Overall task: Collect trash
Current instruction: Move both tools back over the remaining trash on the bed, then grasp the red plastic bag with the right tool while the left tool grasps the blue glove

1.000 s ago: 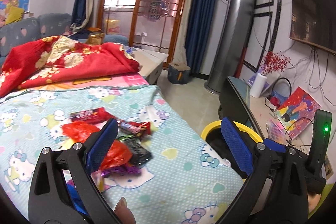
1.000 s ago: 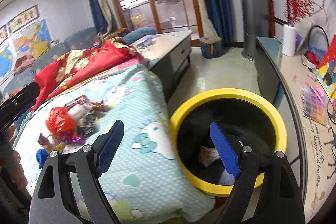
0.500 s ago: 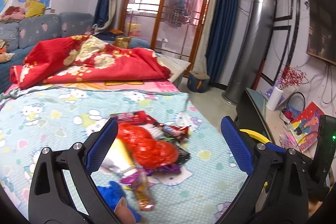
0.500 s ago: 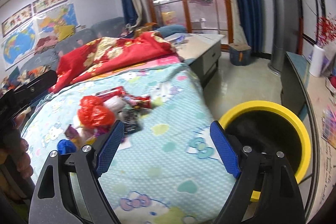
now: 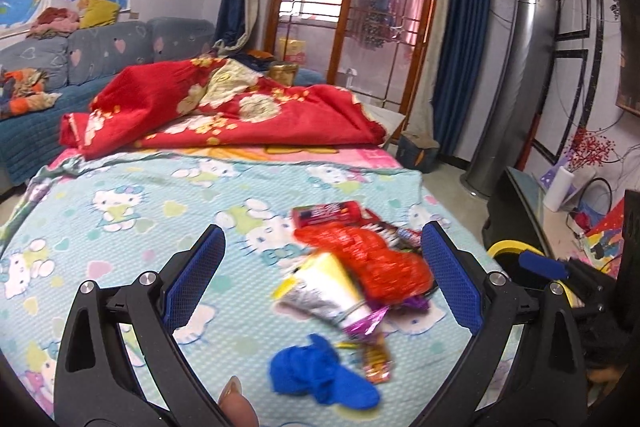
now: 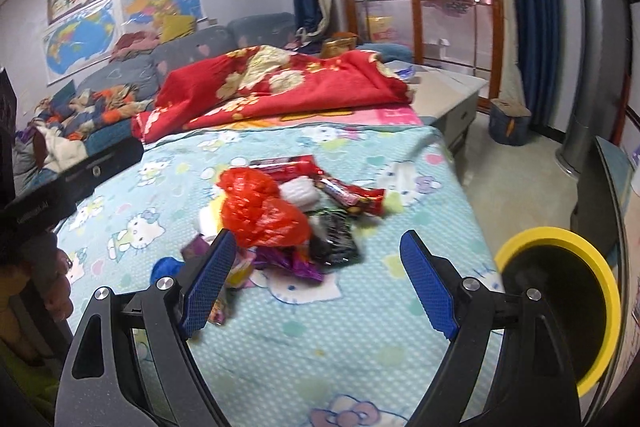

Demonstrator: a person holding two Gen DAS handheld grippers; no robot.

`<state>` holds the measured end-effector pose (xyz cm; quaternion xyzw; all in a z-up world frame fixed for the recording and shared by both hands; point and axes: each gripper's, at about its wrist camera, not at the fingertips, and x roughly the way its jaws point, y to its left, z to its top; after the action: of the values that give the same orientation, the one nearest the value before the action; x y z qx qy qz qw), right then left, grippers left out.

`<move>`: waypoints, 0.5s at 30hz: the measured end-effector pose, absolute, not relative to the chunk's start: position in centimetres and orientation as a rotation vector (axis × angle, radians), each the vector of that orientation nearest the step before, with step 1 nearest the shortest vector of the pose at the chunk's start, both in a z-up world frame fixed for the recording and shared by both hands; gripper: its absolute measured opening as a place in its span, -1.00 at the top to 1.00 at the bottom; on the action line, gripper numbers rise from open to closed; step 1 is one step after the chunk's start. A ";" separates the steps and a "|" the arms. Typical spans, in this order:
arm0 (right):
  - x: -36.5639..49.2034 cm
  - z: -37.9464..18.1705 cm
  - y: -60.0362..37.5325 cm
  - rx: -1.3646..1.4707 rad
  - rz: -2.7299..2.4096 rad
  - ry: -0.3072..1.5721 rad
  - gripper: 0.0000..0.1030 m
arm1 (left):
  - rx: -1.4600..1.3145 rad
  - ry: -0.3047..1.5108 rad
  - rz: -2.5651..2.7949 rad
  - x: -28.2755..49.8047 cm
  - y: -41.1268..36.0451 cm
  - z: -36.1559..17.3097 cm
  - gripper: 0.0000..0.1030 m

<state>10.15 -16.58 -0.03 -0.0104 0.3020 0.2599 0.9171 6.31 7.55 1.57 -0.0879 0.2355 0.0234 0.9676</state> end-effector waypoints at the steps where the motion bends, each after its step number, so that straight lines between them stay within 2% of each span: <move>1: 10.3 0.0 -16.3 -0.019 0.545 0.625 -0.58 | -0.181 0.485 0.052 6.2 8.0 1.3 -0.75; 12: 13.3 -0.4 -11.8 -0.032 0.629 0.688 -0.58 | -0.235 0.593 0.052 5.2 11.5 -2.1 -0.75; 15: 14.3 -1.0 -10.8 -0.025 0.648 0.724 -0.58 | -0.264 0.630 0.025 5.1 11.8 -3.3 -0.63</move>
<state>14.27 -10.80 -0.96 -0.0121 0.3480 0.3114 0.8842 5.07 11.76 -3.32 -0.1293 0.3088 0.0122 0.9422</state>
